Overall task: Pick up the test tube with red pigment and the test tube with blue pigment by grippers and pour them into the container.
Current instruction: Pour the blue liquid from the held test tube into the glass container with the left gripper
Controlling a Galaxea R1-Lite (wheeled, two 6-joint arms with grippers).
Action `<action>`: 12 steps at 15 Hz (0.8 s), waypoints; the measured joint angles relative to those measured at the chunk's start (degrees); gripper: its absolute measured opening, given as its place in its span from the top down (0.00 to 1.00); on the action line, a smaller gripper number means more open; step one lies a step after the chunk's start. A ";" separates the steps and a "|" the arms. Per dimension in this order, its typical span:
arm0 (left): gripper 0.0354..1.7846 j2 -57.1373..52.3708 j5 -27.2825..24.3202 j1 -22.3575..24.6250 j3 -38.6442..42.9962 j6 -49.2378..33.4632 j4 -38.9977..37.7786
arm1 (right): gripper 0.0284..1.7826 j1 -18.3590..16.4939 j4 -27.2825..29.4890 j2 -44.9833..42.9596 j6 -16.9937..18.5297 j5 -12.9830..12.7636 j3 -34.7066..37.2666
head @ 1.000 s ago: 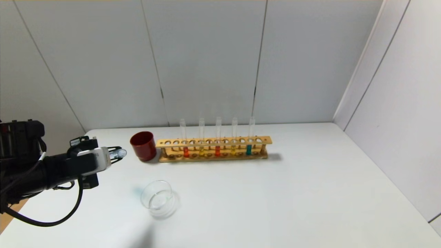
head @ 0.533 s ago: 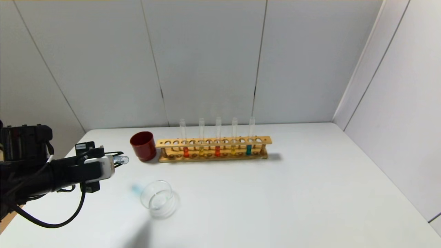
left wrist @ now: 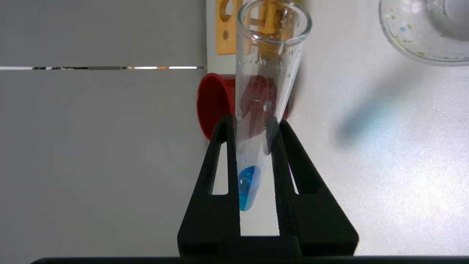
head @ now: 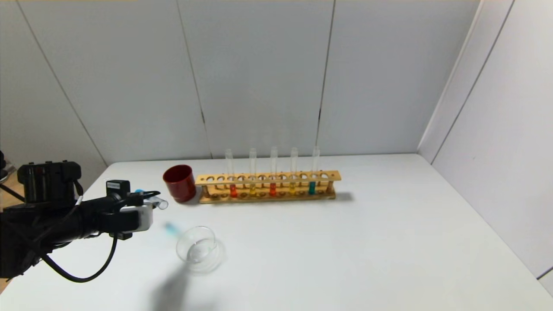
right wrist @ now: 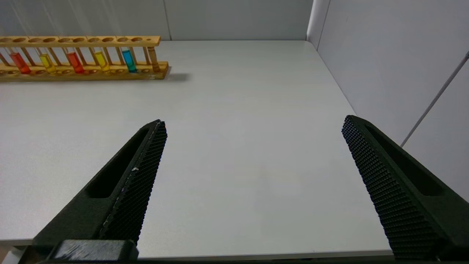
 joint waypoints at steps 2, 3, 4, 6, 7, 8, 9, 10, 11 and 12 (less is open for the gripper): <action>0.84 1.44 0.39 -1.22 0.13 0.10 -0.41 | 0.02 0.00 0.00 0.00 -0.01 0.02 0.00; 0.84 1.99 0.59 -2.04 0.17 0.12 -0.46 | 0.02 0.00 0.00 0.00 -0.01 0.00 0.00; 0.84 2.49 1.22 -2.89 0.17 0.23 -0.52 | 0.02 0.00 0.00 0.00 -0.01 0.00 0.00; 0.84 2.88 2.40 -3.80 0.41 1.74 -0.57 | 0.02 0.00 0.00 0.00 -0.01 0.02 0.00; 0.84 2.79 2.85 -4.00 0.66 3.80 -0.57 | 0.02 0.00 0.00 0.00 -0.01 0.02 0.00; 0.84 2.71 3.29 -4.05 0.88 5.90 -0.57 | 0.02 0.00 0.00 0.00 0.00 0.02 0.00; 0.84 2.68 3.39 -4.08 1.01 6.57 -0.57 | 0.02 0.00 0.00 0.00 0.00 0.02 0.00; 0.84 2.68 3.39 -4.11 1.13 6.75 -0.57 | 0.02 0.00 0.00 0.00 0.00 0.00 0.00; 0.84 2.66 3.45 -4.16 1.44 7.12 -0.57 | 0.02 0.00 0.00 0.00 -0.01 0.00 0.00; 0.84 2.62 3.60 -4.22 1.71 8.11 -0.57 | 0.02 0.00 0.00 0.00 -0.01 0.00 0.00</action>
